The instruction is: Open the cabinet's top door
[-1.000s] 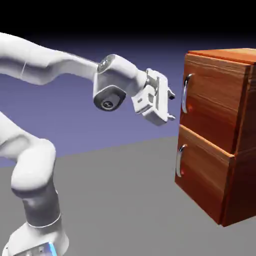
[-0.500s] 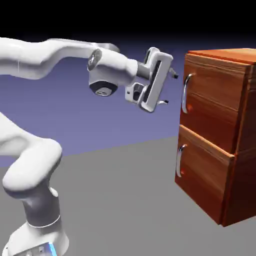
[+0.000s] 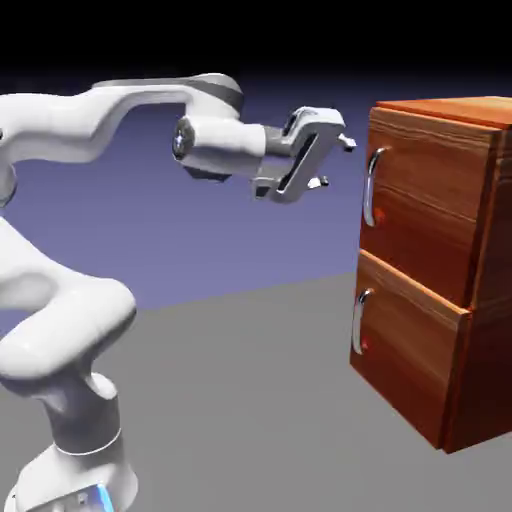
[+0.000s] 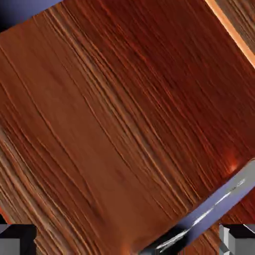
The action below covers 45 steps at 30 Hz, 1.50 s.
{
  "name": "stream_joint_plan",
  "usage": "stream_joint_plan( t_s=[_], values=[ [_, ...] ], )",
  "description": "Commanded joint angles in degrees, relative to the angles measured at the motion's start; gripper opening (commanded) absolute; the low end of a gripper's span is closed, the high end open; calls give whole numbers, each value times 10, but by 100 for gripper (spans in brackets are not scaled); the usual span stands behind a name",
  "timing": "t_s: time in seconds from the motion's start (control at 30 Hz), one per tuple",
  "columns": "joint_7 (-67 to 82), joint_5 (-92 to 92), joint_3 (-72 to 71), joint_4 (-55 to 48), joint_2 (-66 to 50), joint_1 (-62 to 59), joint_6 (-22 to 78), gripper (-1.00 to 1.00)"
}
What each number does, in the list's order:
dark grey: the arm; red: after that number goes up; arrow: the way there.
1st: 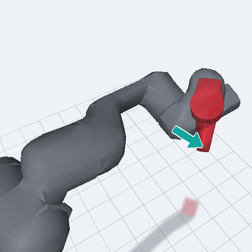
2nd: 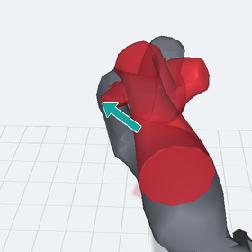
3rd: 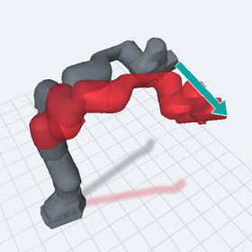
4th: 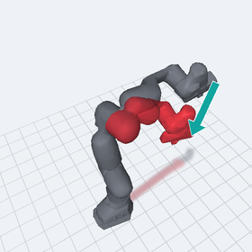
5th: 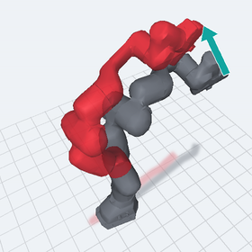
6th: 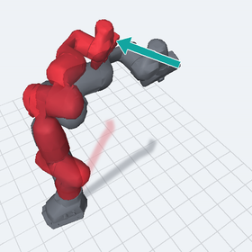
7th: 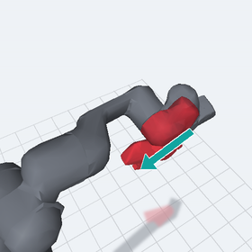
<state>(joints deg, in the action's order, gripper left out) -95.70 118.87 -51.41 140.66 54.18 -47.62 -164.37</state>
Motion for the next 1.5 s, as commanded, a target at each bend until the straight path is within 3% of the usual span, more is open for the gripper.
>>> stream_joint_plan(
  t_s=[0.0, 0.57, 0.8, 0.83, 1.03, 1.47],
  values=[
    [-11, 25, -11, -4, 5, -10, 2, 0],
    [-201, 449, -194, -77, 81, -182, 36, 0],
    [-210, 471, -251, -162, 67, -288, 44, 0],
    [-210, 471, -251, -162, 67, -288, 44, -100],
    [-103, 464, -184, -81, -25, -188, 114, -100],
    [148, 467, 42, -23, -219, 70, 133, -100]
  ],
)
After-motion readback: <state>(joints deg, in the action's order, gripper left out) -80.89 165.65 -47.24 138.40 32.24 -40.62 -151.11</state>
